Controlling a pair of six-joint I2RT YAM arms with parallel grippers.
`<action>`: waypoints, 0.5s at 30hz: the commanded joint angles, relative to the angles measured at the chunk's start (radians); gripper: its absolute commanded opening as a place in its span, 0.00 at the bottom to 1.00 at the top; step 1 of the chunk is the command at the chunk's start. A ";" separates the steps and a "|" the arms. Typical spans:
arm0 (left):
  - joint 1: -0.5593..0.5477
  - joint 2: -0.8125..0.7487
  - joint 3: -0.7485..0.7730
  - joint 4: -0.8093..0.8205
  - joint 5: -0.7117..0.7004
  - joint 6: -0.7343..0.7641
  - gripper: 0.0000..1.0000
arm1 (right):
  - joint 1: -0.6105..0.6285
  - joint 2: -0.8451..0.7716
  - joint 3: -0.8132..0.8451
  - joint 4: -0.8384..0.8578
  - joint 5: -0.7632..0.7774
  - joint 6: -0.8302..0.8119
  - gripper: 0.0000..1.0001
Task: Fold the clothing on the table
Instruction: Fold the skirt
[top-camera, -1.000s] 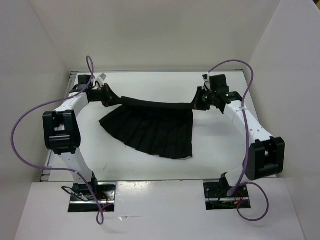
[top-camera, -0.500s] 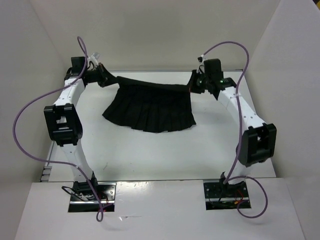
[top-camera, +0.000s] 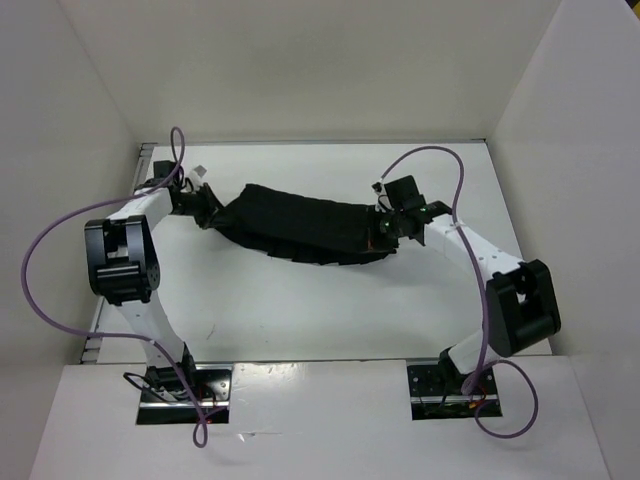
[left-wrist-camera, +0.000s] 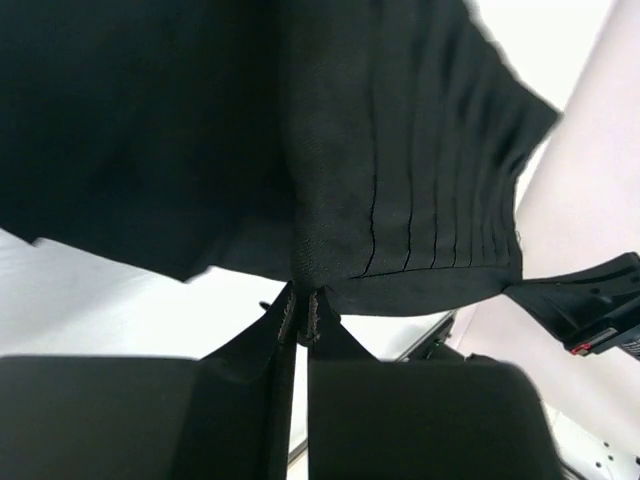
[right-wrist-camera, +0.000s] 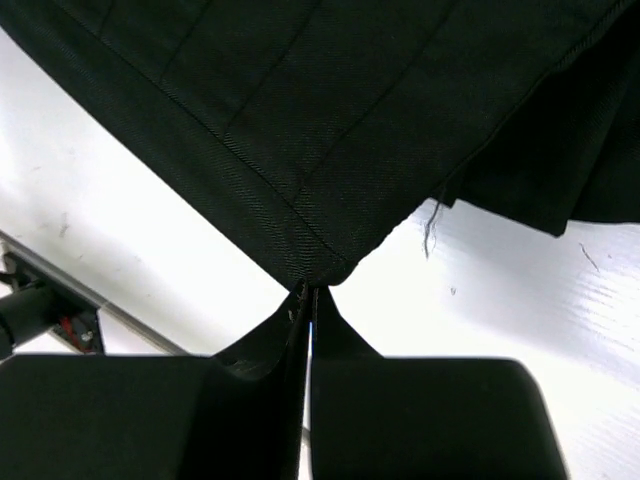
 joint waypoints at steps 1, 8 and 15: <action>0.022 0.043 -0.011 0.057 -0.112 0.037 0.06 | -0.006 0.062 -0.008 -0.042 0.074 -0.014 0.00; -0.021 0.073 -0.020 0.005 -0.203 0.048 0.31 | -0.006 0.254 0.110 -0.063 0.096 -0.005 0.10; -0.030 -0.133 -0.057 -0.093 -0.235 0.082 0.61 | -0.006 0.115 0.214 -0.198 0.106 0.010 0.34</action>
